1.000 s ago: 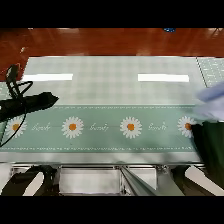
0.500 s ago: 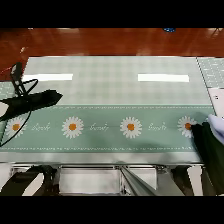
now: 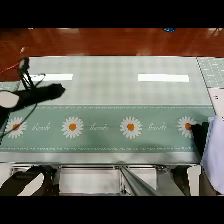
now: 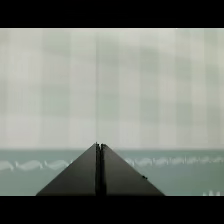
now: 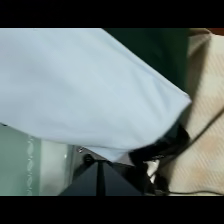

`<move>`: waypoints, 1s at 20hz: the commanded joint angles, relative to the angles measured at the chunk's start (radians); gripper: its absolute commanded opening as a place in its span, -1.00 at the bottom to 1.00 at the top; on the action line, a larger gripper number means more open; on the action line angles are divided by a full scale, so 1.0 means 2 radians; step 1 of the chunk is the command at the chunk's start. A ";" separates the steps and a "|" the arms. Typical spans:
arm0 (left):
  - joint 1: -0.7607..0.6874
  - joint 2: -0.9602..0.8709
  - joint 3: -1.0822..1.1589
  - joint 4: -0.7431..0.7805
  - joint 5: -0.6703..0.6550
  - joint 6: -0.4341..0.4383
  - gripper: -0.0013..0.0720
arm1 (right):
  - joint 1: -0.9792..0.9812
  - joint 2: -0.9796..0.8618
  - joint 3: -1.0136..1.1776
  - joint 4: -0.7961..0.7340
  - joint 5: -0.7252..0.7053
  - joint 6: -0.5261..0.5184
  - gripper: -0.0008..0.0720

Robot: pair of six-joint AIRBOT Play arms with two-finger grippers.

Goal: Fold the shirts.

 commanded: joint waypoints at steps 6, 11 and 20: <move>0.034 -0.074 0.319 0.000 -0.120 0.011 -0.90 | 0.449 -0.163 0.164 0.265 -0.284 0.007 -0.93; -0.051 -0.111 0.312 0.197 -0.245 -0.041 -0.90 | 0.725 -0.309 0.174 0.065 -0.316 0.030 -0.93; -0.046 -0.139 0.220 0.253 -0.248 -0.091 -0.90 | 0.760 -0.400 0.174 -0.004 -0.264 0.087 -0.93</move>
